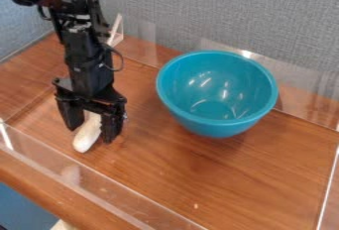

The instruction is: Put the mushroom in the blue bowl

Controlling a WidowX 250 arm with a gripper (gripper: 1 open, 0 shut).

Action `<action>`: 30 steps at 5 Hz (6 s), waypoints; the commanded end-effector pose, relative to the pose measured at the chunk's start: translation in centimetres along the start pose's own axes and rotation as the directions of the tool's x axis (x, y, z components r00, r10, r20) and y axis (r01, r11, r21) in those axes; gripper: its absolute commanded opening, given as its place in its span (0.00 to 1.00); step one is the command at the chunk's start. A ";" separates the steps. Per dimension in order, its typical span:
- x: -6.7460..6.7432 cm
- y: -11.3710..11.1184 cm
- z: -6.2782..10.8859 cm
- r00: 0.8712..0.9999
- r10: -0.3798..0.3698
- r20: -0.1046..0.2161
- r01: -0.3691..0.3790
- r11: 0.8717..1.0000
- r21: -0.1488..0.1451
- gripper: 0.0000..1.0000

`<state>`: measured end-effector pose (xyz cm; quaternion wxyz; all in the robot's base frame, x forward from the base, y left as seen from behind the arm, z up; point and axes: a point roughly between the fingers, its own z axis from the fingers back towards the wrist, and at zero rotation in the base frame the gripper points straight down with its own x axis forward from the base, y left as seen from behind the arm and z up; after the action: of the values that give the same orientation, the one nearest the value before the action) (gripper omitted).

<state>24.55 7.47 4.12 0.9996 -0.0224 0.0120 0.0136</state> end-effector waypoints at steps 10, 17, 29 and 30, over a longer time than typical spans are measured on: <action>3.9 -12.8 10.2 0.920 -0.377 0.108 0.376 0.926 0.036 0.00; 1.2 -13.1 11.7 0.934 -0.353 0.062 0.350 0.936 0.045 0.00; 3.8 -9.6 9.6 0.983 -0.182 -0.027 0.184 0.981 0.057 0.00; 4.1 -9.5 9.2 0.983 -0.178 -0.035 0.180 0.982 0.060 0.00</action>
<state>28.23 -1.91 12.08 0.9950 0.0063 0.0560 -0.0829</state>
